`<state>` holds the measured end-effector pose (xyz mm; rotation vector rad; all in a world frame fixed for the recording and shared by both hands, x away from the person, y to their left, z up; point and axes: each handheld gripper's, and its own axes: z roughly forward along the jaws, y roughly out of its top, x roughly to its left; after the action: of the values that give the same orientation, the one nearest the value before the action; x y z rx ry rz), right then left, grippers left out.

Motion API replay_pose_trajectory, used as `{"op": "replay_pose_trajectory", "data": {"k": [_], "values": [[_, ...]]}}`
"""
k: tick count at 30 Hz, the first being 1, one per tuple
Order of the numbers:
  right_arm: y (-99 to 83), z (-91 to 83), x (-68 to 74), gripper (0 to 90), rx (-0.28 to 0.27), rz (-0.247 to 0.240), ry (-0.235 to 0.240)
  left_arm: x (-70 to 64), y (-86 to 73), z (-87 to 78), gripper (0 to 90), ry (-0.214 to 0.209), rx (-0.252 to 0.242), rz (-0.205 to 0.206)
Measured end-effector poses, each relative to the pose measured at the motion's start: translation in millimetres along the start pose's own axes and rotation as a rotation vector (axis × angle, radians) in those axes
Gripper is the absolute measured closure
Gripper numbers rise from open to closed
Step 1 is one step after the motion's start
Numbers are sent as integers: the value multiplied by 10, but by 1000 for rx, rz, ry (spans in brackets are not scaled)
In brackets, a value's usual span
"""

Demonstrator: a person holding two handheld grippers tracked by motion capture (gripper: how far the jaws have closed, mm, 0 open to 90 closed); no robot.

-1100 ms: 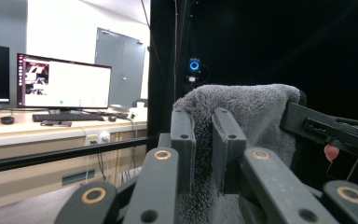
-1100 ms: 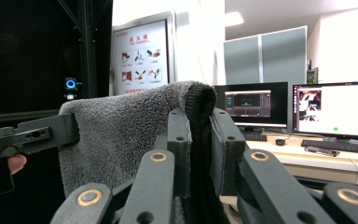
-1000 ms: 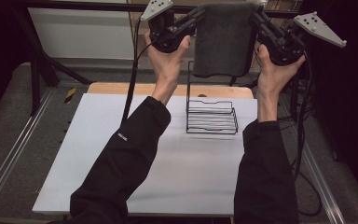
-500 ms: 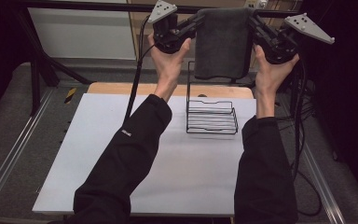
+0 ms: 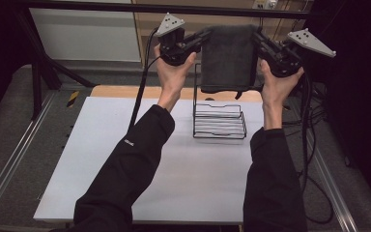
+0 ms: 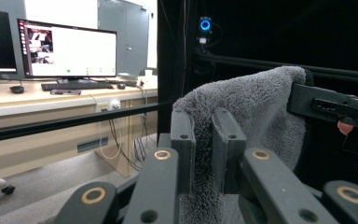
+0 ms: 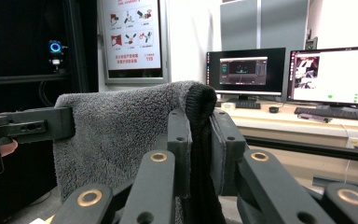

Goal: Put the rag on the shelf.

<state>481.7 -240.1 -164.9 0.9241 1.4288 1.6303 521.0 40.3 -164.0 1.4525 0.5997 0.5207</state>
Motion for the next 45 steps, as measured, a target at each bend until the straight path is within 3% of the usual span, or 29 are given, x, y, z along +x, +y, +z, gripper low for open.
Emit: {"op": "replay_pose_trajectory", "data": {"k": [11, 20, 45], "values": [[-252, -158, -55, 803, 19, 40, 21, -80, -197, -43, 805, -35, 44, 22], [-420, -272, -71, 802, 43, 39, 40, -127, -343, -96, 805, -59, 71, 27], [-606, -488, -87, 799, 112, 25, 89, -247, -525, -224, 801, -104, 142, 48]]}}
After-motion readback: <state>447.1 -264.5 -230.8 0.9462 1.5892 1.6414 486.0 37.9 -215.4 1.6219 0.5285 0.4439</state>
